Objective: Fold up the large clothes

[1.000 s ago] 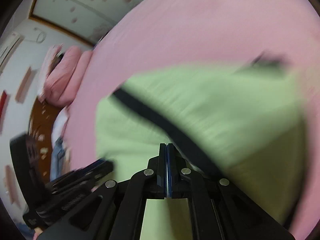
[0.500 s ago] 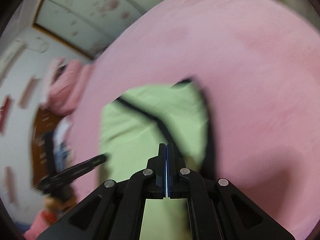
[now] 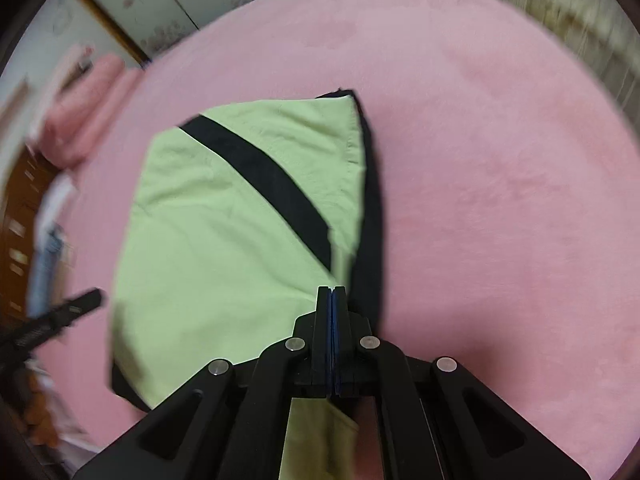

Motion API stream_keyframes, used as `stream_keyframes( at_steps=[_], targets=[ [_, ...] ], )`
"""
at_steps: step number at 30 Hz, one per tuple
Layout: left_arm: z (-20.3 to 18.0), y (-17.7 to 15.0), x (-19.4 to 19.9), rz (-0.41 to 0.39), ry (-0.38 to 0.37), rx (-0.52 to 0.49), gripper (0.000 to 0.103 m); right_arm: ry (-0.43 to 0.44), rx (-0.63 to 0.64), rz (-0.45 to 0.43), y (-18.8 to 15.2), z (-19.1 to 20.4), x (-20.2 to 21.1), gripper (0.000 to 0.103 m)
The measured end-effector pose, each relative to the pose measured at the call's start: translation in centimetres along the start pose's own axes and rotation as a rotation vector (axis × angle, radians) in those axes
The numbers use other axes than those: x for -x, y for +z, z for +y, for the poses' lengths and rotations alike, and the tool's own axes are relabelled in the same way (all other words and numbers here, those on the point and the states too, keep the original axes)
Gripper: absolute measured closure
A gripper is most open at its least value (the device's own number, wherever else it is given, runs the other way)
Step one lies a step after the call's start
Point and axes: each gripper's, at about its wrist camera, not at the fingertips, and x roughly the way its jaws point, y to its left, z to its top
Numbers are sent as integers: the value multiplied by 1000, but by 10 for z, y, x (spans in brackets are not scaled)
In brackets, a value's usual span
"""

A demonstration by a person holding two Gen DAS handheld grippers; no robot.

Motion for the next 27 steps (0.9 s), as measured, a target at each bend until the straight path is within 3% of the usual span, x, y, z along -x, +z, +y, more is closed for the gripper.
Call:
stream_keyframes(
  at_steps=[5, 7, 11, 12, 13, 15, 18, 27],
  targets=[
    [-7, -29, 18, 40, 0, -16, 82, 16, -92, 69, -19, 24, 9, 103],
    [-9, -32, 22, 69, -4, -18, 81, 15, -121, 101, -31, 26, 17, 98],
    [-13, -45, 23, 170, 22, -23, 78, -5, -131, 142, -48, 38, 25, 75],
    [-14, -47, 25, 183, 26, -28, 68, -10, -138, 152, -50, 42, 26, 65],
    [-16, -48, 27, 190, 26, -34, 52, -12, -147, 164, -54, 49, 26, 61],
    [-21, -51, 34, 183, 19, -52, 37, -16, -149, 189, -64, 57, 27, 49],
    [-30, -52, 43, 169, 23, -98, 37, -31, -114, 192, -68, 70, 44, 32],
    [-49, -42, 85, 127, 3, -184, 31, -49, -1, 157, -72, 60, 143, 16]
  ],
)
